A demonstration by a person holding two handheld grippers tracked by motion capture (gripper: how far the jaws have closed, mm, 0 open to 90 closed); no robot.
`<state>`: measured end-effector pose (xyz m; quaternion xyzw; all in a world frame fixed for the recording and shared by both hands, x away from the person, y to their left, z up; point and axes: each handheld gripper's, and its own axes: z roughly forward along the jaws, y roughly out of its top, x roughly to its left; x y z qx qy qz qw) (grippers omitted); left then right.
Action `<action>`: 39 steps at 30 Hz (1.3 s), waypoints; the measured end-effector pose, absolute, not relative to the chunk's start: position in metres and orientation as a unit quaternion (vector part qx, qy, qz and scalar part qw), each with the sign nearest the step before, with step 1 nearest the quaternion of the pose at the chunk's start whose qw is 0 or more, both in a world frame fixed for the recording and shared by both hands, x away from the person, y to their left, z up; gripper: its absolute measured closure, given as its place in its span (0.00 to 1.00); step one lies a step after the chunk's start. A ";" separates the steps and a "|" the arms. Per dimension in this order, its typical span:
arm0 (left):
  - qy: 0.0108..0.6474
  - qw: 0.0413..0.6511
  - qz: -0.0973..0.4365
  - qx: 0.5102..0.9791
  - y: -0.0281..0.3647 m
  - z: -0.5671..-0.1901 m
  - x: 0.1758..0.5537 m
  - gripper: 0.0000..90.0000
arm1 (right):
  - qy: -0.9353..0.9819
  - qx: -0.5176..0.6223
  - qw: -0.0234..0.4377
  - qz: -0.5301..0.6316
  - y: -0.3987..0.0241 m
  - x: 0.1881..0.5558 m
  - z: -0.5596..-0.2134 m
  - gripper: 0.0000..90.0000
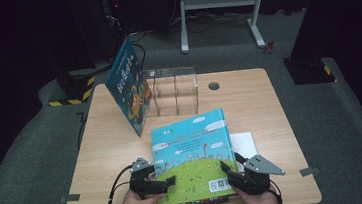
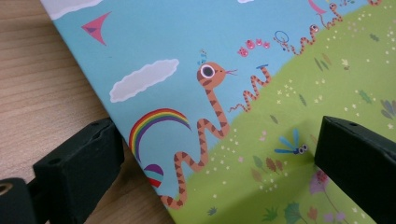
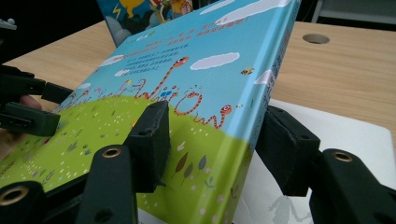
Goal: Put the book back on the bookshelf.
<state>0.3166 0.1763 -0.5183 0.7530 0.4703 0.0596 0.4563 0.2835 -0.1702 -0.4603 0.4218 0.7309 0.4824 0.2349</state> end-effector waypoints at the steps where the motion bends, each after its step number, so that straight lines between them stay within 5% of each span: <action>1: 0.471 0.456 0.059 0.753 0.176 -0.518 0.317 0.02 | 0.731 0.421 0.236 0.483 -0.170 0.283 -0.460 0.50; 12: 0.473 0.477 -0.024 0.740 0.180 -0.525 0.326 0.01 | 0.730 0.403 0.249 0.492 -0.169 0.280 -0.458 0.50; 21: 0.474 0.469 0.008 0.745 0.179 -0.515 0.322 0.02 | 0.725 0.394 0.259 0.502 -0.167 0.278 -0.458 0.50; 39: 0.447 0.507 0.121 0.727 0.184 -0.493 0.310 0.28 | 0.705 0.403 0.302 0.500 -0.170 0.274 -0.454 0.56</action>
